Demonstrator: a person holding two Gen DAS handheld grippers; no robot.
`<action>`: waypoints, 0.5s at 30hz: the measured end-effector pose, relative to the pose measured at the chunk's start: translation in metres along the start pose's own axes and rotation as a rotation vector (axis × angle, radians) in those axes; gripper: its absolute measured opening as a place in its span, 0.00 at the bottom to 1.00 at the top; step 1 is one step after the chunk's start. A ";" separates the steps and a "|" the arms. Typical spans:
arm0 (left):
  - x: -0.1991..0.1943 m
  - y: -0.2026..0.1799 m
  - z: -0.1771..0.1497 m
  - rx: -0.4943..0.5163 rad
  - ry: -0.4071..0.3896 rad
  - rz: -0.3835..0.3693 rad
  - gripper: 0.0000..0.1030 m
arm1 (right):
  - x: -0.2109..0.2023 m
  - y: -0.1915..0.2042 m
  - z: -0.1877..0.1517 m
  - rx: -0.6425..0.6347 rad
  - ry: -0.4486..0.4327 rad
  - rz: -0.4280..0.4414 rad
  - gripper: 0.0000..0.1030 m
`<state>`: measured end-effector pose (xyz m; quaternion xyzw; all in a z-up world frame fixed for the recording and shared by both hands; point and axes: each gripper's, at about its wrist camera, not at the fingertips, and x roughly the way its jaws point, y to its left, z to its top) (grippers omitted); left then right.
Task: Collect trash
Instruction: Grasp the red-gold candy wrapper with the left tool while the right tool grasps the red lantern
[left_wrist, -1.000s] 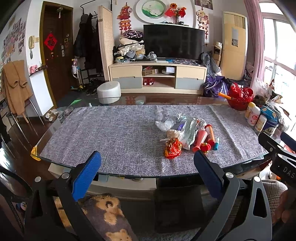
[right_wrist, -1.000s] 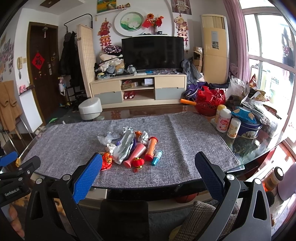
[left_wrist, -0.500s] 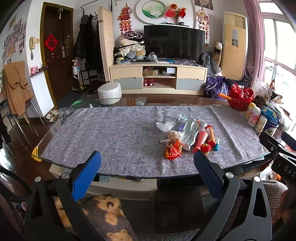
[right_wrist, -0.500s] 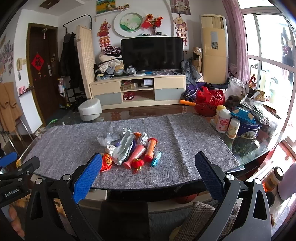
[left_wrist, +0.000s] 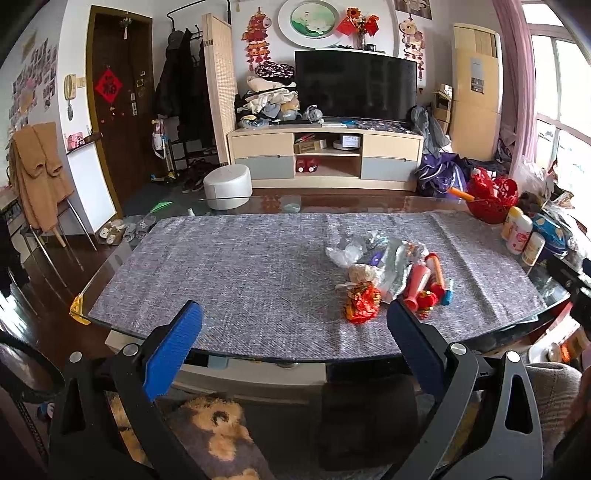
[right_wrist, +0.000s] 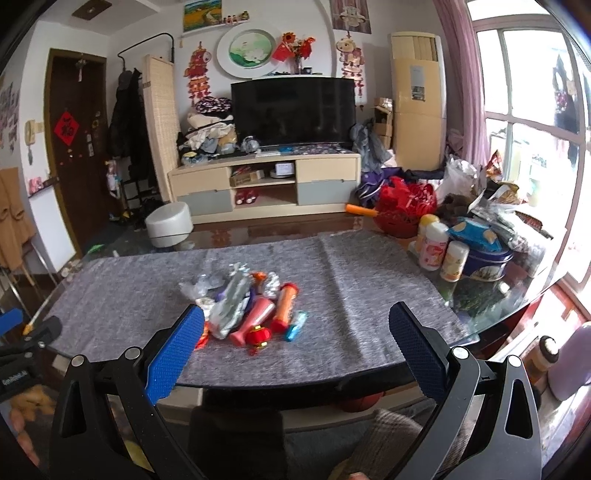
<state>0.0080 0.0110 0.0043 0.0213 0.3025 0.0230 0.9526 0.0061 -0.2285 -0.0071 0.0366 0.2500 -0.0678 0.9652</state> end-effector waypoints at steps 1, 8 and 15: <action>0.003 0.001 0.000 0.004 0.004 0.005 0.92 | 0.003 -0.002 0.000 -0.001 0.001 -0.019 0.97; 0.039 0.005 0.000 0.012 0.064 0.008 0.92 | 0.051 -0.018 -0.009 0.072 0.127 -0.015 0.97; 0.082 -0.002 0.008 0.056 0.132 0.013 0.92 | 0.090 -0.006 -0.021 0.006 0.171 0.086 0.92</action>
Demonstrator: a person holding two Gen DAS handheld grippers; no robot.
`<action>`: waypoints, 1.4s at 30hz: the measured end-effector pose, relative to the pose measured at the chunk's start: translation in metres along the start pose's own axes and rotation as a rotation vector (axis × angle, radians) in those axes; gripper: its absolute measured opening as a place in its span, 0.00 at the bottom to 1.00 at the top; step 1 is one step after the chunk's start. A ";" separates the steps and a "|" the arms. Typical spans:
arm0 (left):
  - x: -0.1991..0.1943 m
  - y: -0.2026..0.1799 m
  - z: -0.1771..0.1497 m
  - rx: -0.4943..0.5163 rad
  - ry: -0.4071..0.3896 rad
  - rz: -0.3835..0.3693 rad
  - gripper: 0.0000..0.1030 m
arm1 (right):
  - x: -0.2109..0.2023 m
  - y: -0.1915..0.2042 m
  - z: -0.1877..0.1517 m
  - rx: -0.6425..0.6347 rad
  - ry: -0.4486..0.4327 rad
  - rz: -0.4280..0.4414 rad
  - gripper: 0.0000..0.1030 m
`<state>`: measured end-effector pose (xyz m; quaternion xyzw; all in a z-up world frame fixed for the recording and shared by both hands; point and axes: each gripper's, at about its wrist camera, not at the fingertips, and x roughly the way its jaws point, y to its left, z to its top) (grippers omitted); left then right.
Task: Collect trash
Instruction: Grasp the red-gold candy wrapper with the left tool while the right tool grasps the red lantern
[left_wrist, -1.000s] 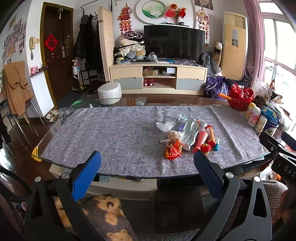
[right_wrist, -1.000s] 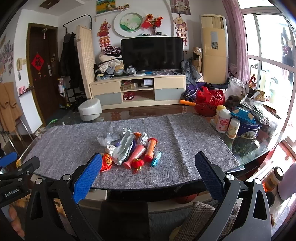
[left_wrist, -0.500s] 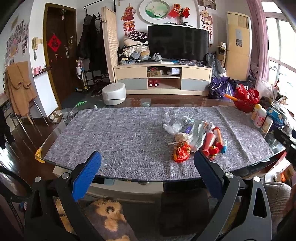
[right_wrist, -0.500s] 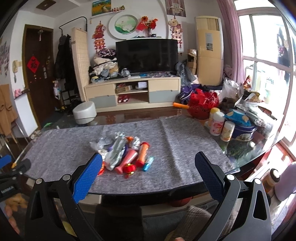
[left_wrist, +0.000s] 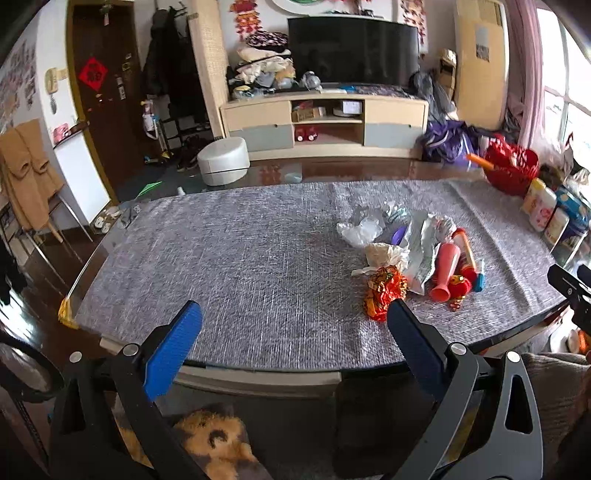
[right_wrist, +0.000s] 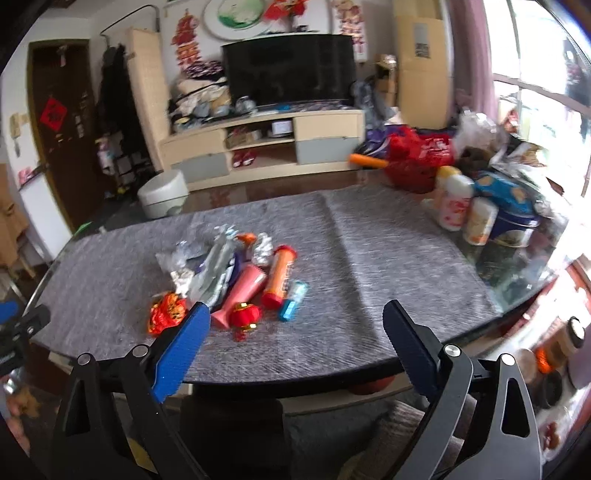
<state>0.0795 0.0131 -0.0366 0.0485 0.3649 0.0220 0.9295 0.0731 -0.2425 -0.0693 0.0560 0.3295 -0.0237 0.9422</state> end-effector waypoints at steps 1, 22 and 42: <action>0.005 -0.002 0.002 0.010 0.006 0.006 0.92 | 0.004 0.002 0.000 -0.018 0.003 -0.001 0.91; 0.120 -0.048 -0.002 0.071 0.177 -0.226 0.58 | 0.122 0.020 -0.018 0.041 0.251 0.178 0.39; 0.159 -0.076 -0.011 0.067 0.260 -0.388 0.43 | 0.138 0.024 -0.023 0.047 0.301 0.263 0.37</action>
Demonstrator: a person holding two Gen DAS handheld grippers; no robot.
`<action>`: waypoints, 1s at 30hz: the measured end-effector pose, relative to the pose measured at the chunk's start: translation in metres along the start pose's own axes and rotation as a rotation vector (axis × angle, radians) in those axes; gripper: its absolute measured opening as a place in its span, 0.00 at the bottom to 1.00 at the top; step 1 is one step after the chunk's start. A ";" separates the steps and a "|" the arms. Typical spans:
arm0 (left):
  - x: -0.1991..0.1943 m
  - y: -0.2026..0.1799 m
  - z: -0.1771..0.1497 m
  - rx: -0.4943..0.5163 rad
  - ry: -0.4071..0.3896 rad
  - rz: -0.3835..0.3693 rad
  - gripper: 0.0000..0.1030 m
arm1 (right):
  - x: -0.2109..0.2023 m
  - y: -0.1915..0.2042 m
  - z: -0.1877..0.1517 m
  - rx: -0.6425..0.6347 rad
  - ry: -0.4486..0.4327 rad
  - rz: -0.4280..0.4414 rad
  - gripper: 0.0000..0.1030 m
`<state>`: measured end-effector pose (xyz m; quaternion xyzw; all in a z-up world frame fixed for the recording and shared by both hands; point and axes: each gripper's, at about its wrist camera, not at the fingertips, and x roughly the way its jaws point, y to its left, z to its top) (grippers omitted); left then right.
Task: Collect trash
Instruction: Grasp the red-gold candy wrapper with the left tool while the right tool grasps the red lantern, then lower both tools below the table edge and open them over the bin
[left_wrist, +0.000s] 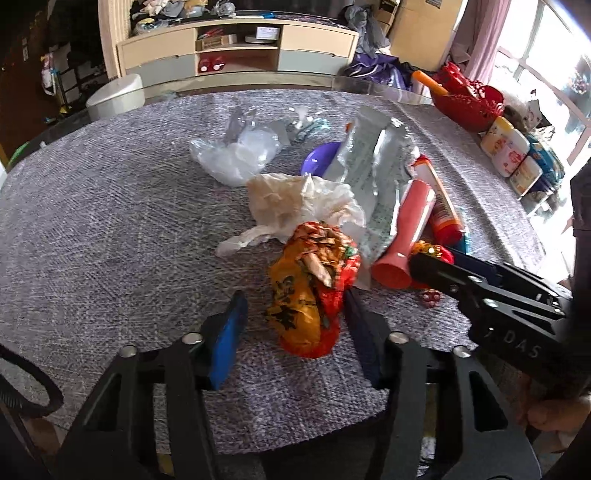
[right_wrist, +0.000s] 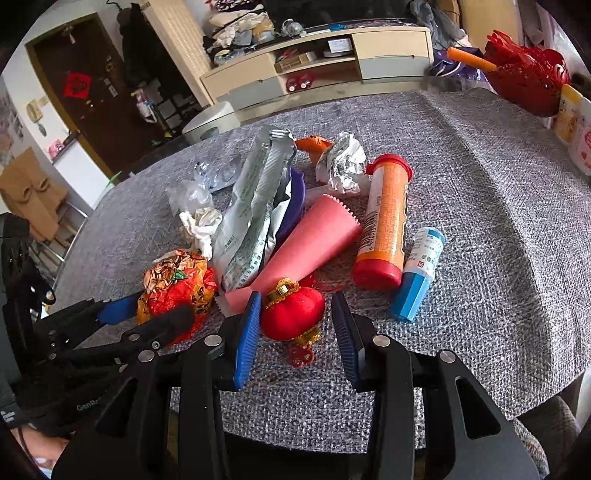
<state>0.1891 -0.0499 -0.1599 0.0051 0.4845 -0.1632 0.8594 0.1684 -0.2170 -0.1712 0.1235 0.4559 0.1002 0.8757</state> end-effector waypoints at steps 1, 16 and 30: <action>0.000 -0.001 0.000 -0.001 0.000 -0.013 0.39 | 0.001 0.000 0.000 0.001 0.002 0.009 0.35; -0.046 -0.006 -0.008 0.015 -0.092 0.039 0.27 | -0.036 0.008 -0.002 -0.043 -0.087 -0.035 0.33; -0.124 -0.024 -0.058 0.025 -0.159 0.021 0.27 | -0.107 0.028 -0.043 -0.090 -0.130 0.000 0.33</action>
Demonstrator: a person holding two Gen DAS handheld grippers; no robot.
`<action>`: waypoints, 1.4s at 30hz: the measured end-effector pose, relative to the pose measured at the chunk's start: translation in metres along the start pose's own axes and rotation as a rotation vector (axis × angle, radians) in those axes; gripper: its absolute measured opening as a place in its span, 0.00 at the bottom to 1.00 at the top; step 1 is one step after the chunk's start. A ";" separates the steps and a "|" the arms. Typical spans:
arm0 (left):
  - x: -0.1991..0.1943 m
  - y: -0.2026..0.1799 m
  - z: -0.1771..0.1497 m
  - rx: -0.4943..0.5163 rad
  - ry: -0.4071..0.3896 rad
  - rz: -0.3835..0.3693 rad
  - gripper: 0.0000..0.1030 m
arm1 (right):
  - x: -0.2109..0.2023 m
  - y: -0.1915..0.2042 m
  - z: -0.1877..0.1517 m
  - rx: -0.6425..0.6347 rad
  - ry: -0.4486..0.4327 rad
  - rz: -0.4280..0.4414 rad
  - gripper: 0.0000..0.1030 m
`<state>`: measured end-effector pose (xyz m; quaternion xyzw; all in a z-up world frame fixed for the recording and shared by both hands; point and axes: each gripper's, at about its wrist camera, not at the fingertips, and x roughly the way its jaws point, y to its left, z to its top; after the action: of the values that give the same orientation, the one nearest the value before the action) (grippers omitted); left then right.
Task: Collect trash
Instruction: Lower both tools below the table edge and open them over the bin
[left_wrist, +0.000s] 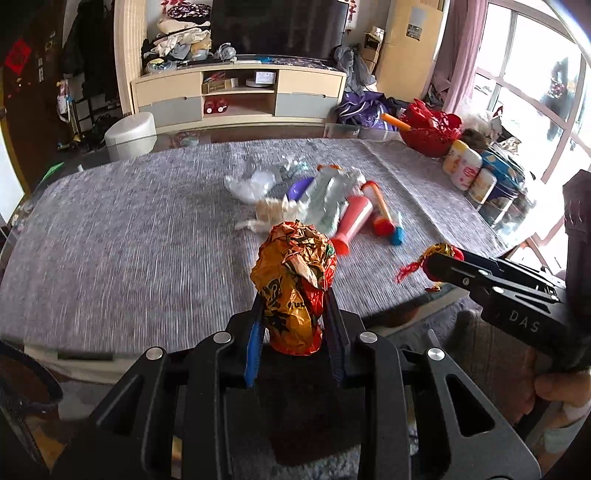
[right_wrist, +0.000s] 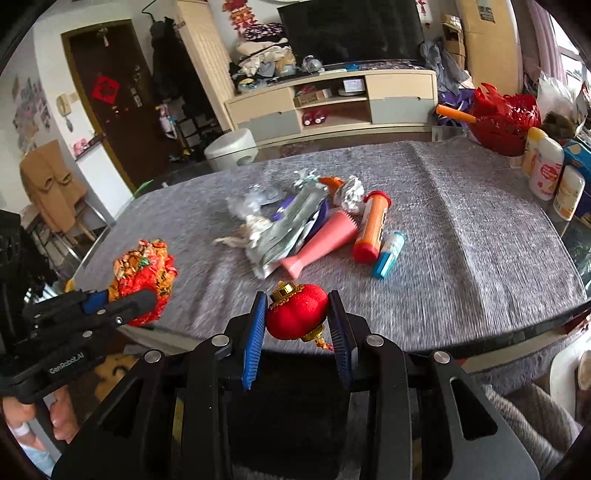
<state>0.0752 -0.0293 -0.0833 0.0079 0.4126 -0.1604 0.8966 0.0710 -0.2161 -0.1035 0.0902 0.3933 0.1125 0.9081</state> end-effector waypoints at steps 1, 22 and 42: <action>-0.004 -0.002 -0.007 0.001 0.006 0.003 0.28 | -0.003 0.003 -0.005 -0.006 0.006 -0.002 0.33; 0.040 -0.002 -0.124 -0.032 0.195 0.004 0.29 | 0.043 0.004 -0.098 0.068 0.204 -0.004 0.34; 0.083 -0.002 -0.143 -0.050 0.302 -0.056 0.42 | 0.074 0.001 -0.115 0.072 0.285 -0.003 0.55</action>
<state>0.0195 -0.0332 -0.2390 -0.0019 0.5465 -0.1718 0.8197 0.0353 -0.1861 -0.2321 0.1049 0.5220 0.1085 0.8395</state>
